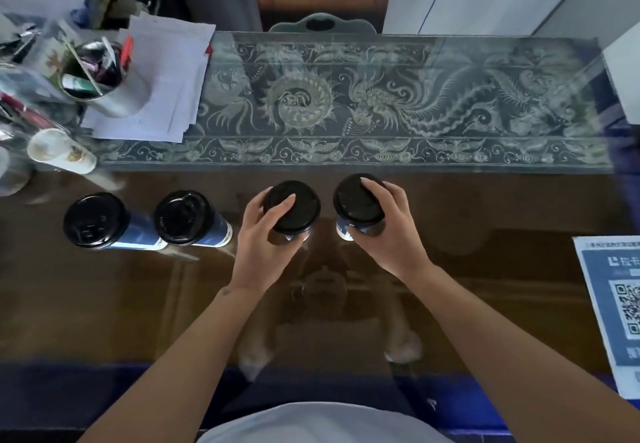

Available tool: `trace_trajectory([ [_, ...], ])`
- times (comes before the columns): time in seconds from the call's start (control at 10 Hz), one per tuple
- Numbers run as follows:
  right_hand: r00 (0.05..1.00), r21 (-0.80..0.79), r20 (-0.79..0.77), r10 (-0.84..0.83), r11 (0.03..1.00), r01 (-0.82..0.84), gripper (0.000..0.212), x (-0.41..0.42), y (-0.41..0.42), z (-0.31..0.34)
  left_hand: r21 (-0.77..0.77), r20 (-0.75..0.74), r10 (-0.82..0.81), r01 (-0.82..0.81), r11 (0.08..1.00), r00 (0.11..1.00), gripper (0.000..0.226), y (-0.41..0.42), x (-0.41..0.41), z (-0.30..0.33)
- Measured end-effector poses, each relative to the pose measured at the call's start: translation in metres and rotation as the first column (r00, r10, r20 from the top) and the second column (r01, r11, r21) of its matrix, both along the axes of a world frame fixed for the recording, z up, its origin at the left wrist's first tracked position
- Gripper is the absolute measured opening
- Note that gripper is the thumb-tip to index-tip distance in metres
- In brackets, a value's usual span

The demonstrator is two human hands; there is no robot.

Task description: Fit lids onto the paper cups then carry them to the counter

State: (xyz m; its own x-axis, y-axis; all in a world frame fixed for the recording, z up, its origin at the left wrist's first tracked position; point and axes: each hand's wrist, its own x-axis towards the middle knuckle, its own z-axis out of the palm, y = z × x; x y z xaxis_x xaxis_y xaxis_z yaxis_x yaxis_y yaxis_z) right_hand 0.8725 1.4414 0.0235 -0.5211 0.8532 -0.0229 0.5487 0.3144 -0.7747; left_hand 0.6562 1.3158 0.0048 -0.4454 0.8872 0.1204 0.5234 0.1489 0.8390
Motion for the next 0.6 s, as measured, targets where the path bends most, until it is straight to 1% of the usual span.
trace_trajectory([
  [0.2, 0.999, 0.027, 0.011, 0.033, 0.999, -0.034, 0.082, 0.009, -0.005, -0.002, -0.024, 0.032, 0.017, -0.016, 1.000, 0.999, 0.065, -0.006, 0.001, 0.000],
  [0.3, 0.998, 0.056, 0.033, 0.062, 0.996, -0.064, 0.082, 0.011, -0.011, -0.005, -0.024, 0.006, 0.009, -0.009, 1.000, 1.000, 0.064, -0.008, 0.003, 0.000],
  [0.4, 0.998, 0.074, 0.030, 0.049, 0.996, -0.051, 0.082, 0.010, -0.014, -0.006, -0.037, -0.050, 0.003, -0.005, 0.999, 0.999, 0.065, -0.008, 0.005, 0.003],
  [0.5, 0.999, 0.124, 0.014, 0.049, 0.991, -0.050, 0.085, 0.011, -0.014, -0.007, -0.015, -0.114, 0.006, -0.008, 1.000, 0.993, 0.064, -0.009, 0.005, 0.007],
  [0.6, 0.997, 0.105, 0.045, 0.065, 0.992, -0.069, 0.095, 0.013, -0.012, 0.001, -0.080, -0.100, 0.006, -0.014, 0.997, 0.995, 0.077, -0.010, 0.013, 0.018],
])
